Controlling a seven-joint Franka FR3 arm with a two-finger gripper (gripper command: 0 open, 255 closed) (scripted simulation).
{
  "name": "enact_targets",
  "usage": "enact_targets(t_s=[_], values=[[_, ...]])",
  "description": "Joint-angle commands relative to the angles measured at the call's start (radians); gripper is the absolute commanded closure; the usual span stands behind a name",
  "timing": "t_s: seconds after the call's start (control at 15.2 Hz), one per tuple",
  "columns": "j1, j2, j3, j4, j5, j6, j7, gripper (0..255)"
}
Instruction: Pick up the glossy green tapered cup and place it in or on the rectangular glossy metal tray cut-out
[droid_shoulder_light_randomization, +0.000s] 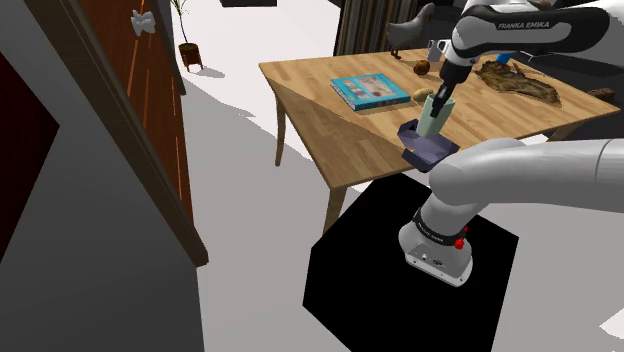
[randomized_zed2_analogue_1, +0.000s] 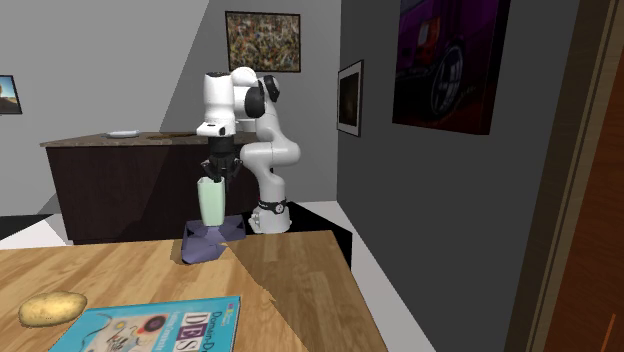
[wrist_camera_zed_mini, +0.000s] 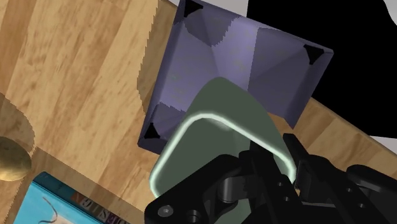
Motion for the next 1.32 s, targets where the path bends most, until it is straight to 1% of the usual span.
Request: enact_targets(t_s=[0.0,0.13,0.59,0.66,0.99,1.25], values=[[-0.004,0.007,-0.012,-0.024,-0.012,0.032,0.002,255],[-0.006,0.012,-0.019,-0.038,-0.018,0.051,0.004,255],[-0.006,0.012,-0.019,-0.038,-0.018,0.051,0.004,255],[-0.006,0.012,-0.019,-0.038,-0.018,0.051,0.004,0],[-0.006,0.012,-0.019,-0.038,-0.018,0.051,0.004,0],[0.01,-0.017,0.034,0.067,0.03,-0.084,-0.004,0]])
